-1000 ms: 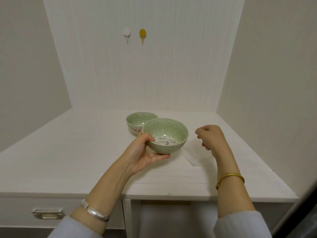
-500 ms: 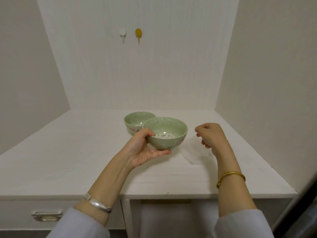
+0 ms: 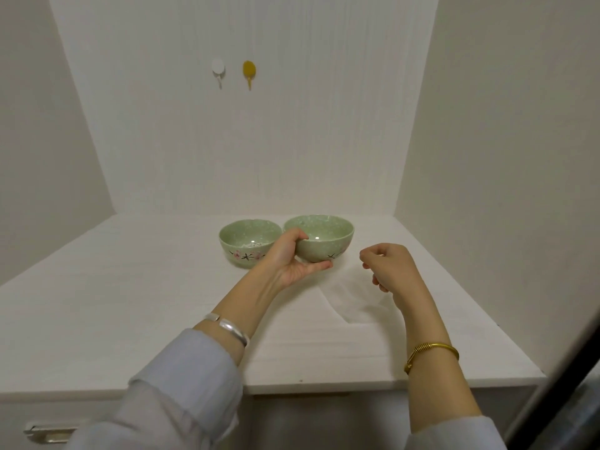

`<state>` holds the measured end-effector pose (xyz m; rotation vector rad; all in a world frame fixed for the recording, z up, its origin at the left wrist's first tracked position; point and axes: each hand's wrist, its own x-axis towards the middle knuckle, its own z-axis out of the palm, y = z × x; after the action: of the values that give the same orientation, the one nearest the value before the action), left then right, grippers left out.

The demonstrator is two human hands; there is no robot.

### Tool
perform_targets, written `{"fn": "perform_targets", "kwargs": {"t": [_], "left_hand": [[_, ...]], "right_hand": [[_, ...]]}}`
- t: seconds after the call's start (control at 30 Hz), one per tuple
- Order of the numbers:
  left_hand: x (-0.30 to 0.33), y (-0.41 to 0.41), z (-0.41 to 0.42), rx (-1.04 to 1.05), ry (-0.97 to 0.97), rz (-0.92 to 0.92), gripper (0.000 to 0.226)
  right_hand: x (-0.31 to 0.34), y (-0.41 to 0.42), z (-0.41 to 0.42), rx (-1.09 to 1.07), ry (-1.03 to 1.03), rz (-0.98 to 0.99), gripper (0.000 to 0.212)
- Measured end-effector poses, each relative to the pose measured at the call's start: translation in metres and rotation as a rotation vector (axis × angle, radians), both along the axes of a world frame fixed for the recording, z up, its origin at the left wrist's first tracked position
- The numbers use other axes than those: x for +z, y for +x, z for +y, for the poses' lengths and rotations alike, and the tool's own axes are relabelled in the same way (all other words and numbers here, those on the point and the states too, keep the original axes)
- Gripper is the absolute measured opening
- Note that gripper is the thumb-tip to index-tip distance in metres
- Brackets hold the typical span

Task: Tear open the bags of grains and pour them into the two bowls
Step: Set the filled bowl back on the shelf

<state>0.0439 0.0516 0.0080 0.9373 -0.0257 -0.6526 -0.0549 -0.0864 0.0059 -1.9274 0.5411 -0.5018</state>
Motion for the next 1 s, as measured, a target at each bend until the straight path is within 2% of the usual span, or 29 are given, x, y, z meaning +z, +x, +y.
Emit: {"fn": "perform_targets", "kwargs": {"t": [0.2, 0.33, 0.57, 0.67, 0.87, 1.0], "left_hand": [[-0.005, 0.019, -0.022, 0.024, 0.013, 0.002, 0.034], [-0.010, 0.024, -0.027, 0.051, 0.039, 0.029, 0.048], [-0.017, 0.031, -0.029, 0.095, 0.076, 0.034, 0.049], [-0.016, 0.030, -0.030, 0.110, 0.095, 0.028, 0.041], [-0.020, 0.031, -0.028, 0.118, 0.140, 0.034, 0.051], [-0.023, 0.033, -0.027, 0.121, 0.149, 0.027, 0.047]], "right_hand": [[-0.004, 0.000, -0.004, 0.007, -0.023, -0.016, 0.015], [-0.005, -0.001, -0.006, 0.009, -0.046, 0.004, 0.019], [-0.007, -0.001, -0.006, 0.021, -0.058, 0.023, 0.019], [-0.008, -0.002, -0.004, 0.026, -0.059, 0.032, 0.018], [-0.006, -0.001, -0.007, 0.014, -0.065, 0.034, 0.015], [-0.006, 0.000, -0.004, 0.029, -0.061, 0.036, 0.014]]}}
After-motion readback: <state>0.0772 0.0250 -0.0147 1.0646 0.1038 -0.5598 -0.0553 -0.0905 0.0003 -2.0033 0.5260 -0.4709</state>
